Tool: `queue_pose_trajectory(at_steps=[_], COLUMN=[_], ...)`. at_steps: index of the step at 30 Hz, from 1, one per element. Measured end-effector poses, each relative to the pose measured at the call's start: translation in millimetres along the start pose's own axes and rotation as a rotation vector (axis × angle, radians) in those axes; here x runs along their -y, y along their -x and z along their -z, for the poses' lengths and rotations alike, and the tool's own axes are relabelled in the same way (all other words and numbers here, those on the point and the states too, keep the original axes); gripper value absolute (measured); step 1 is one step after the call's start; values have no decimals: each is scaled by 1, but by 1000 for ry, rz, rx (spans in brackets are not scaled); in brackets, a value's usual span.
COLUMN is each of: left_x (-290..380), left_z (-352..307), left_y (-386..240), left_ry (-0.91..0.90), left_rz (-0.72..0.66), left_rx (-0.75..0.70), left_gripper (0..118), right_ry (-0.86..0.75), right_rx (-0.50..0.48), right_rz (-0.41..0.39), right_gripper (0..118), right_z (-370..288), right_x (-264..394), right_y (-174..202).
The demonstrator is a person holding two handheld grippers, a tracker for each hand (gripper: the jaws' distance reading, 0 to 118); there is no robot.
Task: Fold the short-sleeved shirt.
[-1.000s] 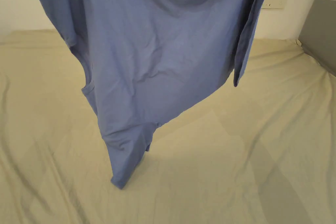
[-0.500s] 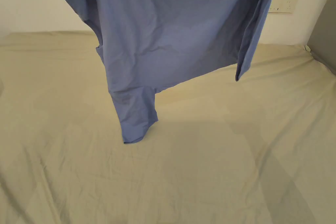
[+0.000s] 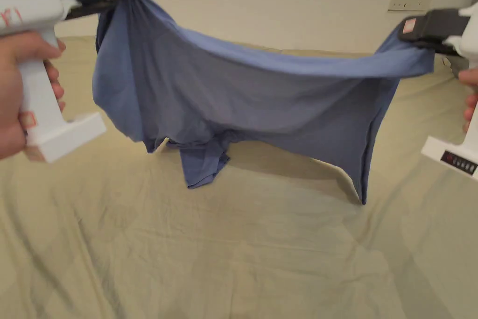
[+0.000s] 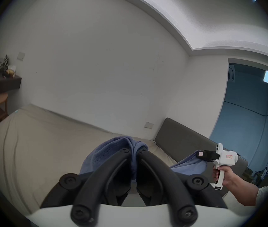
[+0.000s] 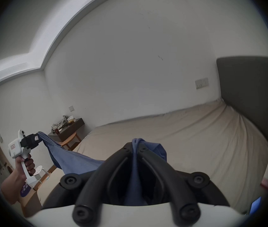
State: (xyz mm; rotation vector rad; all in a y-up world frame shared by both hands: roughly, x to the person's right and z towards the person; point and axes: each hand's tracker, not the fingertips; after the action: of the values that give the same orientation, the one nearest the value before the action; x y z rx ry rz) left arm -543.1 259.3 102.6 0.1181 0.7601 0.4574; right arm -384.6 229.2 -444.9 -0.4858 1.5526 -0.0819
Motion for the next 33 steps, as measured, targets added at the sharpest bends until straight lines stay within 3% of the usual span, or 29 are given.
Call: queue_pose_trajectory(at_steps=[6,16,33], left_x=[61,152,213], left_z=[-65,-172,-296], left_y=[-6,-7,-20], left_ry=[19,109,249], left_rz=[-48,-98,-94], left_rx=[14,-24,-65], left_gripper=[2,2,2], right_ry=[41,89,171], right_rx=[-8,-8,5], right_rz=[87,150,194], right_gripper=[3,3,3], right_z=[-46,-129,-236], right_x=[66,150,241], right_y=[-9,2,34])
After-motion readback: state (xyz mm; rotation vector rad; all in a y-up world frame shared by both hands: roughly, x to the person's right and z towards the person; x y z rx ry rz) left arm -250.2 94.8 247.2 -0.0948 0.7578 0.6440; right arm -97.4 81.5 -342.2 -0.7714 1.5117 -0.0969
